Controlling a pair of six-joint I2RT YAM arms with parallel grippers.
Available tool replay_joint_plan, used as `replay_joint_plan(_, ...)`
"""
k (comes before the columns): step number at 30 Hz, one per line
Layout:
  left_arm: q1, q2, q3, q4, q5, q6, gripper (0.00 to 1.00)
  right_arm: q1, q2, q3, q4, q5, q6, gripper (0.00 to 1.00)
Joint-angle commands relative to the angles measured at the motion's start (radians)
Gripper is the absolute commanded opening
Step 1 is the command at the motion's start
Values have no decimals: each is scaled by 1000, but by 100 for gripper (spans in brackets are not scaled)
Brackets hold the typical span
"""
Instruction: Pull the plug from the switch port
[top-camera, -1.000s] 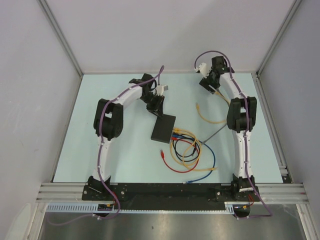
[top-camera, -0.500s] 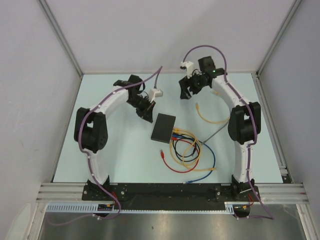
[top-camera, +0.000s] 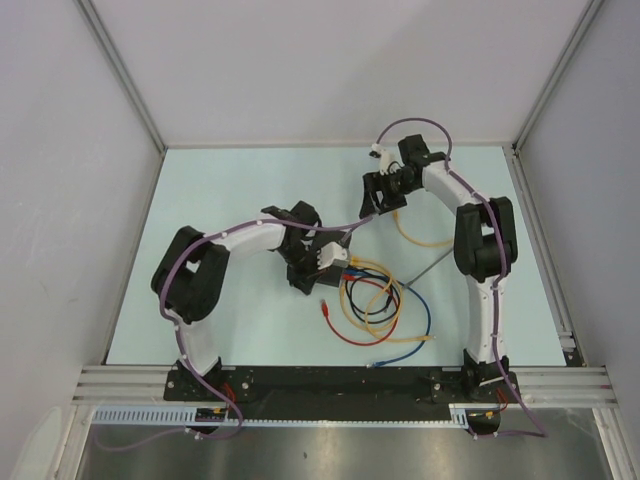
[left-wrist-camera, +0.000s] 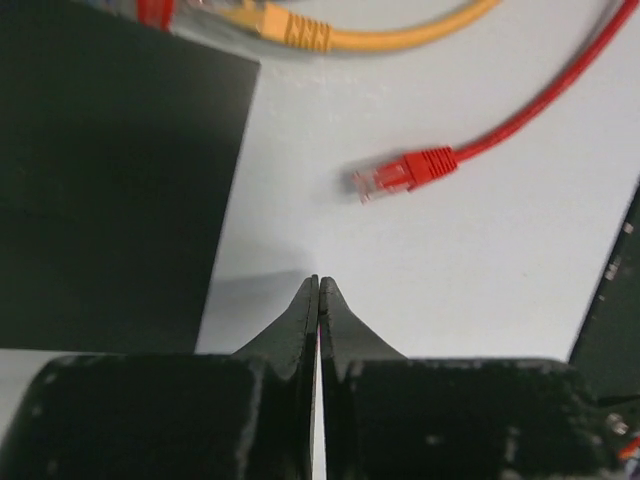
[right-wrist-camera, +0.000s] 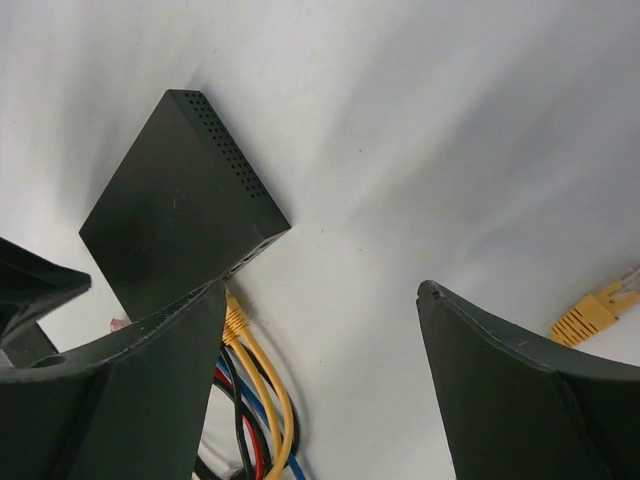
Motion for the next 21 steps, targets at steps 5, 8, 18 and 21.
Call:
replay_joint_plan(5, -31, 24, 35, 248, -97, -62, 3, -20, 35, -7, 17, -31, 47, 82)
replay_joint_plan(8, -31, 61, 76, 291, -135, -94, 4, -23, 46, -8, 25, -29, 54, 81)
replay_joint_plan(18, 18, 97, 280, 242, -66, -133, 8, -78, 59, 21, -11, -73, -4, 80)
replay_joint_plan(21, 47, 79, 328, 176, -17, -174, 12, -105, 61, -8, -23, -168, -21, 74)
